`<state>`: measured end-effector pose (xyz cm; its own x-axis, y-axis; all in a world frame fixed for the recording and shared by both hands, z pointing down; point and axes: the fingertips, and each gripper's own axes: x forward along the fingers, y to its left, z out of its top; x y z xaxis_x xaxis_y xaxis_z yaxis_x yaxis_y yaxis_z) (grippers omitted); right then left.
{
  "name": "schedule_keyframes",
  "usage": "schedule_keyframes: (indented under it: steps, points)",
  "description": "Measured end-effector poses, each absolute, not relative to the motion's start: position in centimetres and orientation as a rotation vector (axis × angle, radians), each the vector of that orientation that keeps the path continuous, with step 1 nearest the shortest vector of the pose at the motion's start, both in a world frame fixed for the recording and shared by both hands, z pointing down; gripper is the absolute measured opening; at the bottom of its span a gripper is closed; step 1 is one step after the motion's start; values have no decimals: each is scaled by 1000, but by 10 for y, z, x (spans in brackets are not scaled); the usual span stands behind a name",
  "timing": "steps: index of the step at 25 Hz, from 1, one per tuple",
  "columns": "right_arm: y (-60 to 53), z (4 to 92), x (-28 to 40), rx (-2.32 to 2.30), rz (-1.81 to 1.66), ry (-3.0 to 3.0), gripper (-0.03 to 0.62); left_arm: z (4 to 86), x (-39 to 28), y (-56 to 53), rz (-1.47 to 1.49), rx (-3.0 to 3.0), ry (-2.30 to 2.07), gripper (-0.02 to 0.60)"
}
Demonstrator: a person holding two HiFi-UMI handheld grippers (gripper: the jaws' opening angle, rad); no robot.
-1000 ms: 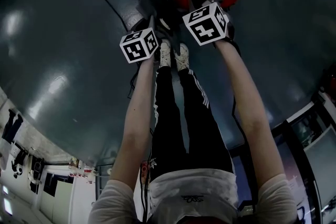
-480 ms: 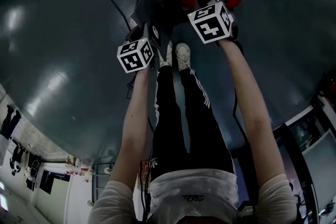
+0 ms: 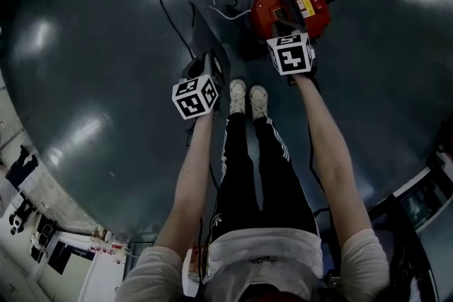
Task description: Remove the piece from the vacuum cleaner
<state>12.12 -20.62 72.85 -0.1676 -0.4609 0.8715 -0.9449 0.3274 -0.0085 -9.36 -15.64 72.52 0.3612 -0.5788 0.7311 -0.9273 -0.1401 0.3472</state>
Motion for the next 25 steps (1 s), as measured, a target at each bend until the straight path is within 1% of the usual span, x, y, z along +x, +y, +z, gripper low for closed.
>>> schedule_keyframes:
  steps: [2,6,11,15,17,21,25]
  points:
    - [-210,690,120,1332,785,-1811,21,687,-101,-165,522,1860,-1354,13]
    - [-189,601,111,1325,751,-1880,21,594,-101,-169,420,1903,-1410,13]
    - [-201,467,96,1385,663,-2066,23,426,-99,-210,172,2096,-1536,13]
    - [-184,334,86,1476,591,-2267,21,291,-93,-194,-11,2278,-1595,13]
    - [-169,276,84,1514,508,-2366,21,239,-86,-176,-112,2374,-1580,14]
    - [-150,201,82,1548,320,-2490,21,172,-77,-146,-241,2498,-1528,13]
    - [-130,159,78,1565,208,-2559,21,127,-73,-130,-316,2587,-1567,17]
